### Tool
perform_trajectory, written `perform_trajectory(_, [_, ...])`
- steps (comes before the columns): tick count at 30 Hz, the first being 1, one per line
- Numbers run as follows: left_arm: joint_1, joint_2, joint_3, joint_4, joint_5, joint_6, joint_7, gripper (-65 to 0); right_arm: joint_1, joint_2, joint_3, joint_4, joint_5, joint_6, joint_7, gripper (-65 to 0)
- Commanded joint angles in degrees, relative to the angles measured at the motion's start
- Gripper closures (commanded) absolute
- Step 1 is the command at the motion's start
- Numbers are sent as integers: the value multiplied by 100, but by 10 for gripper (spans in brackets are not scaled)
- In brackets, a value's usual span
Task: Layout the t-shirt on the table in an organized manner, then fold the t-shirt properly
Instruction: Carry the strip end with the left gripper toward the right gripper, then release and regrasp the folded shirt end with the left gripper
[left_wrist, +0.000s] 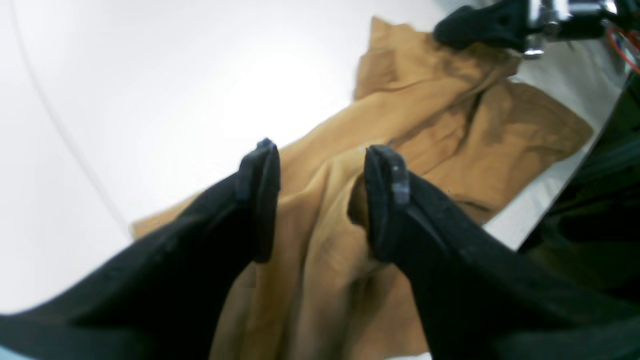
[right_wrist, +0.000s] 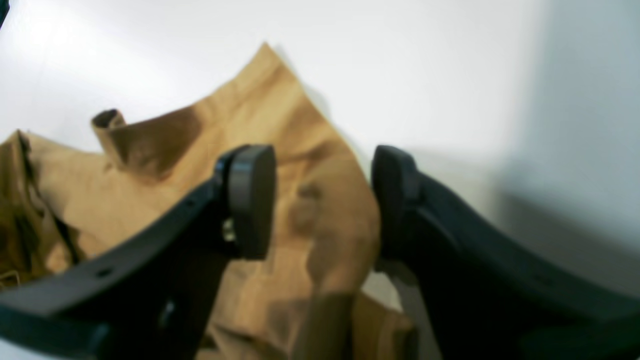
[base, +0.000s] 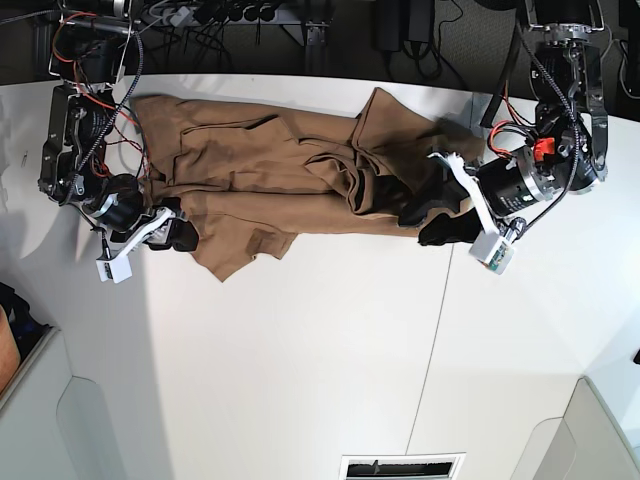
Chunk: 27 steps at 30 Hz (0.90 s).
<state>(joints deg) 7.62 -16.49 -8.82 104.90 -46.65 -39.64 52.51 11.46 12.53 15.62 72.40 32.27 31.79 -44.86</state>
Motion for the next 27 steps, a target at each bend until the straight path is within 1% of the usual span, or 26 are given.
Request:
perform_trajectory(1, [-63,-37,-74,-15,-107,-36,-160,-303,118,81,7,85,118,39,-24,-312])
perform_trajectory(4, [-63,-37,-269,-256,-107,-36,-216,-303,103,81,66,101,164,39,-212,-311])
perform_trajectory(8, [-61,-83,-369,-358,-109,-36,-212,-303,98,83,247,184,601,114,-627,-310])
perform_trajectory(10, [-61,-83,-367,-358,-111,-36,-212,-303,35,101,378,332,789,127,-750,-310])
perform_trajectory(14, [-63,-76,-363,-358,-114,-36,-267,-303,-203,170,706,811,896,125,-793,-310])
perform_trajectory(17, [-76,-61,-345,-363,-103,-36,-560,-303,-417,192,903,1051,916,122,-813,-310])
perform_trajectory(19, [-118,-28,-247,-380,107,-36,-772,-303,-562,192,968,1088,986,122,-811,-310])
perform_trajectory(21, [-229,17,-111,-417,363,-36,-809,-302,-715,188,981,1086,1141,125,-807,-310])
perform_trajectory(22, [-289,31,-85,-417,415,-36,-772,-288,-772,188,981,1086,1211,125,-787,-310])
perform_trajectory(23, [-361,26,-98,-409,385,-36,-713,-246,-822,188,981,1086,1215,125,-765,-310])
perform_trajectory(25, [-474,-37,-260,-310,155,-36,-481,-143,-848,188,981,1086,1180,125,-769,-310])
perform_trajectory(27, [-450,-221,-433,-125,-179,-36,-262,-76,-850,188,981,1086,1137,125,-774,-310])
